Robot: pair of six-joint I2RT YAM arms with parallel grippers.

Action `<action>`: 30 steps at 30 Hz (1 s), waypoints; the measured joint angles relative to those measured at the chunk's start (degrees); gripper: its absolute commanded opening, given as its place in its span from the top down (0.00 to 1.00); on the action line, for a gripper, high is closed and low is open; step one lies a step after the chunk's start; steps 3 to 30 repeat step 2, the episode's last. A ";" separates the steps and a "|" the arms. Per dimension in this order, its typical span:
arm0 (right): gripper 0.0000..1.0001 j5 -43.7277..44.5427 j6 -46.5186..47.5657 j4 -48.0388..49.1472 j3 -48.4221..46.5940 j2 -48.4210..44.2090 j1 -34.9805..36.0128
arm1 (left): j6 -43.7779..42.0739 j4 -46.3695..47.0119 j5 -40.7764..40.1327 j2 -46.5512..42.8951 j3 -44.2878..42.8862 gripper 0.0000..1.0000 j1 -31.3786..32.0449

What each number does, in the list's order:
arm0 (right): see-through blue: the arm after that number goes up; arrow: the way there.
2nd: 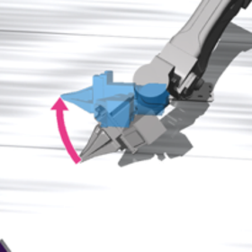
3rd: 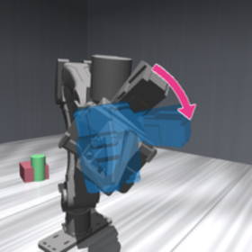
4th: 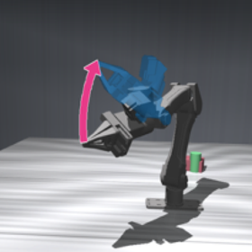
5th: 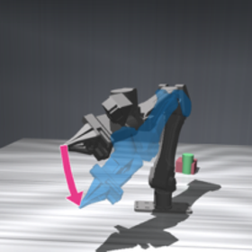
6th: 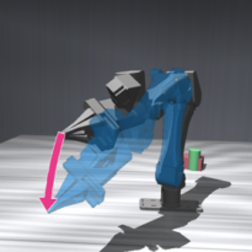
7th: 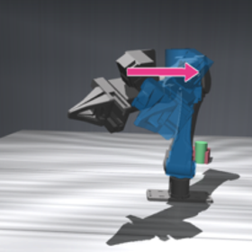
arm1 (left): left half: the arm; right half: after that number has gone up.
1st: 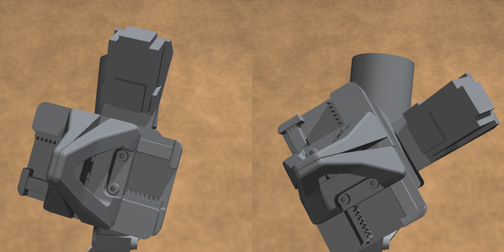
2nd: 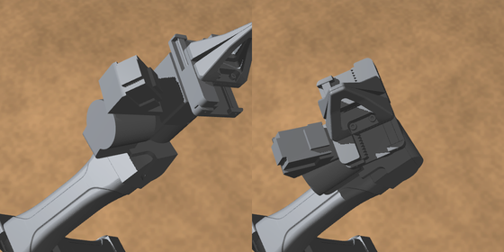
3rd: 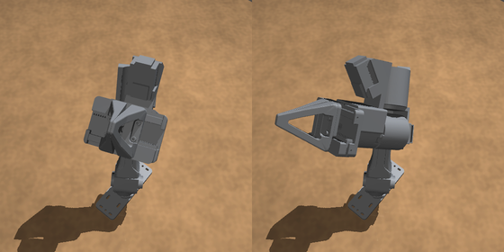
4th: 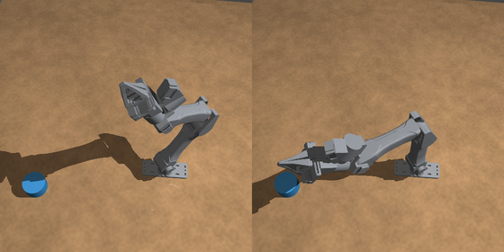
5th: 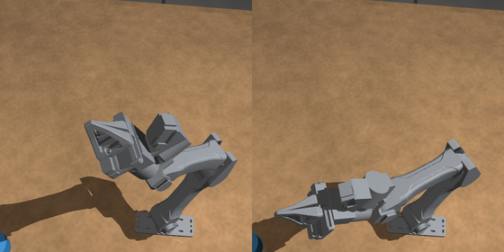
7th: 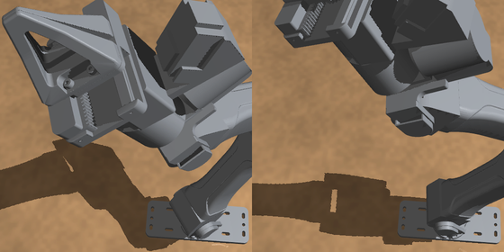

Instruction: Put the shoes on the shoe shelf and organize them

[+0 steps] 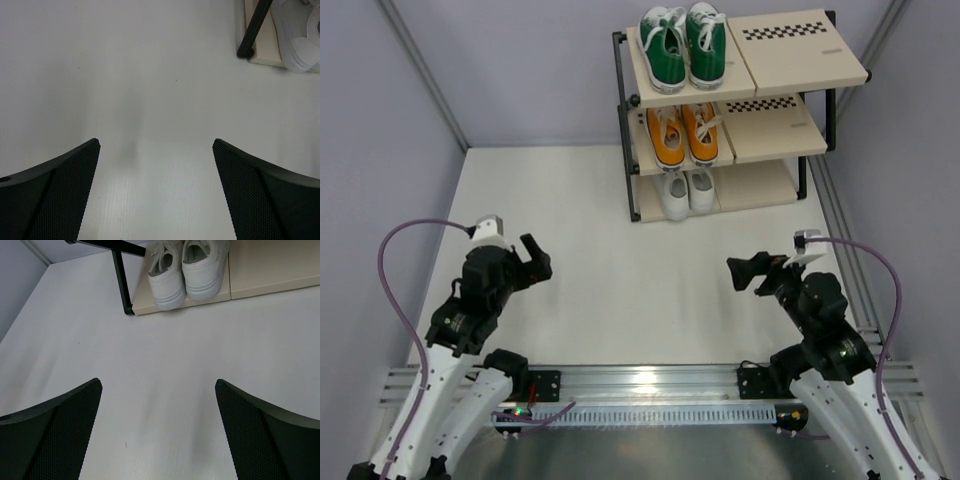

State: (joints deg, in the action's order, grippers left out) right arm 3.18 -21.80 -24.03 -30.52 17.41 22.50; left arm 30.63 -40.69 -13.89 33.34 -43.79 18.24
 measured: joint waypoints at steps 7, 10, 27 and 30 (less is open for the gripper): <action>0.00 0.07 0.02 0.07 0.00 0.66 0.00 | -0.02 0.00 0.00 0.07 0.00 0.01 0.00; 0.00 0.07 0.02 0.07 0.00 0.66 0.00 | -0.02 0.00 0.00 0.07 0.00 0.01 0.00; 0.00 0.07 0.02 0.07 0.00 0.66 0.00 | -0.02 0.00 0.00 0.07 0.00 0.01 0.00; 0.00 0.07 0.02 0.07 0.00 0.66 0.00 | -0.02 0.00 0.00 0.07 0.00 0.01 0.00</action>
